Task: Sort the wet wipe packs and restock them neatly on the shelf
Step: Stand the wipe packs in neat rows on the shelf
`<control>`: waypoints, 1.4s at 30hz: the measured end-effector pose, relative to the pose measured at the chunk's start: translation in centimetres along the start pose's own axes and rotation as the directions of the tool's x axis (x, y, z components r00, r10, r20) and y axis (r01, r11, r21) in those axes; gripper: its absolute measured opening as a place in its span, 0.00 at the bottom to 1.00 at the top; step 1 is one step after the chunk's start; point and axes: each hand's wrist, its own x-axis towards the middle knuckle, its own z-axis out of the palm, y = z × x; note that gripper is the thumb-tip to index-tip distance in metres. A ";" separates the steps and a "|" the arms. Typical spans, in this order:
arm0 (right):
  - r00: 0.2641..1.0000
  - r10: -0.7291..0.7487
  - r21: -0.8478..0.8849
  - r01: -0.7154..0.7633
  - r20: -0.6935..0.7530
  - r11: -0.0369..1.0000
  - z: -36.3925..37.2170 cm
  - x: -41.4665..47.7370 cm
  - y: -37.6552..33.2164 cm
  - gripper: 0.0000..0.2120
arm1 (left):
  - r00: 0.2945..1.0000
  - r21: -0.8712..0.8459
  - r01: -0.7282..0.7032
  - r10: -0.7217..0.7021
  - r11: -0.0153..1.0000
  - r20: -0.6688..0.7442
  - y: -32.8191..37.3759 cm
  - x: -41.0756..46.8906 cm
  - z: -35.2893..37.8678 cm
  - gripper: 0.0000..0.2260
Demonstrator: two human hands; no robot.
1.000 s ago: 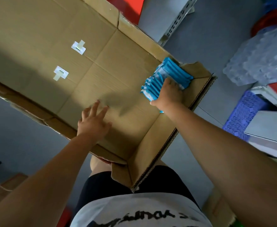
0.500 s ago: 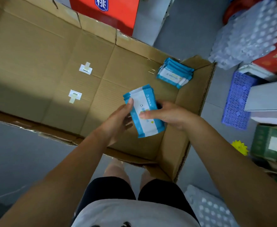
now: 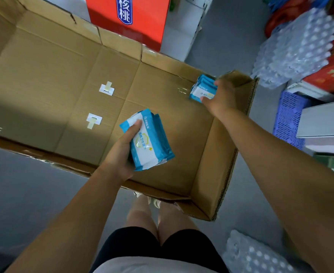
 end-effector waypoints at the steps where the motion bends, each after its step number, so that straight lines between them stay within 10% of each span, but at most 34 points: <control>1: 1.000 -0.003 -0.049 0.003 -0.009 0.999 0.2 0.8 0.3 0.33 | 1.000 -0.004 -0.004 0.004 1.000 0.017 0.1 -0.1 0.0 0.16; 11: 0.996 -0.032 -0.443 -0.007 -0.080 0.897 3.1 3.3 1.7 0.36 | 0.999 0.091 -0.042 0.041 0.995 0.003 0.6 -0.1 -0.6 0.23; 28: 0.976 -0.017 -0.406 -0.074 -0.216 0.911 3.7 3.5 2.8 0.24 | 0.999 0.160 -0.039 0.045 0.986 -0.031 0.1 -0.5 -2.9 0.23; 34: 0.970 0.180 0.235 -0.215 0.163 0.948 2.5 -3.1 0.4 0.24 | 0.994 0.149 -0.055 0.068 0.987 -0.083 -1.3 -2.4 -2.7 0.23; 42: 0.892 -0.153 0.835 -0.322 0.426 0.446 -4.0 -21.1 -5.1 0.21 | 0.972 0.128 -0.200 0.214 0.971 -0.101 -3.3 -8.1 -2.6 0.26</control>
